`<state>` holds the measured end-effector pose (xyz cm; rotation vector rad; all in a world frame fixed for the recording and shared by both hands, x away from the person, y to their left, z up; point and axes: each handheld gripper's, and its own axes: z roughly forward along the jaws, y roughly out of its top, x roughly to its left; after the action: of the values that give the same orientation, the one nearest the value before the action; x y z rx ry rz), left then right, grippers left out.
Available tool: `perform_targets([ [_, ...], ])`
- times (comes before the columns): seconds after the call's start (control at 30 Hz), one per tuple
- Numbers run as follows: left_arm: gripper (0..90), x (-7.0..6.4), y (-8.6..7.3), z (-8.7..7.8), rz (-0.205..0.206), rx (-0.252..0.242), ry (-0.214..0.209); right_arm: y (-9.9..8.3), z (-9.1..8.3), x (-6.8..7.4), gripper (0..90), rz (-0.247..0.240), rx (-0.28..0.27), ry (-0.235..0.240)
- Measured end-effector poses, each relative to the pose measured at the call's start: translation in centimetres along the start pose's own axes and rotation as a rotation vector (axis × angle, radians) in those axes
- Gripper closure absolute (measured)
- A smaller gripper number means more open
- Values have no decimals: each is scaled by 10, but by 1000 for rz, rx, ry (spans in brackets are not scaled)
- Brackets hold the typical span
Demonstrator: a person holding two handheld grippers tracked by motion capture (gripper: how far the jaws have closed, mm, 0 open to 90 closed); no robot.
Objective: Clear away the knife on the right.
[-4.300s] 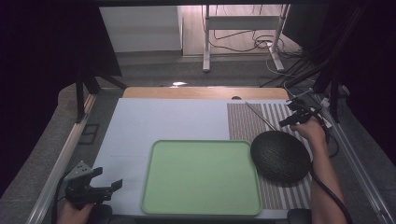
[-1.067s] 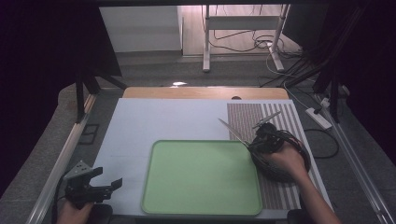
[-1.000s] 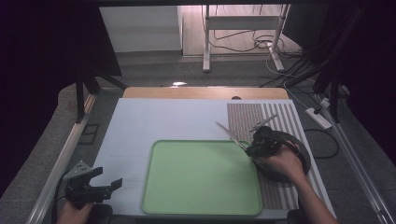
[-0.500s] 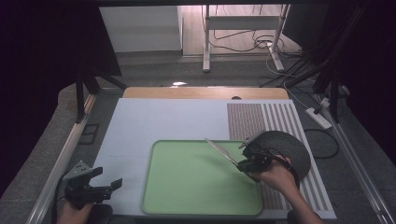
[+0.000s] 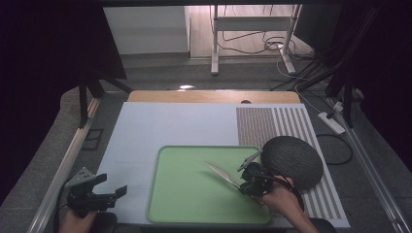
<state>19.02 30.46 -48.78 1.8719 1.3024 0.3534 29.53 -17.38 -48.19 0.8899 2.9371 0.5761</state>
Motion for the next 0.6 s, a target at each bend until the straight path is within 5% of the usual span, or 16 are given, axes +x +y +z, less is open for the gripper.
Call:
perform_targets([
  [0.23, 51, 0, 0, 0, 3, 2, 0, -5, 11, 7, 787, -30, 52, 5],
  [0.37, 51, 0, 0, 1, 3, 4, 1, -1, 7, 3, 698, -17, -13, 10],
  [0.5, 51, -1, 1, 1, 5, 6, 3, 14, 5, 6, 872, -68, -65, 42],
  [0.6, 52, -1, 1, 1, 6, 7, 4, 29, 10, 14, 897, -140, -74, 62],
])
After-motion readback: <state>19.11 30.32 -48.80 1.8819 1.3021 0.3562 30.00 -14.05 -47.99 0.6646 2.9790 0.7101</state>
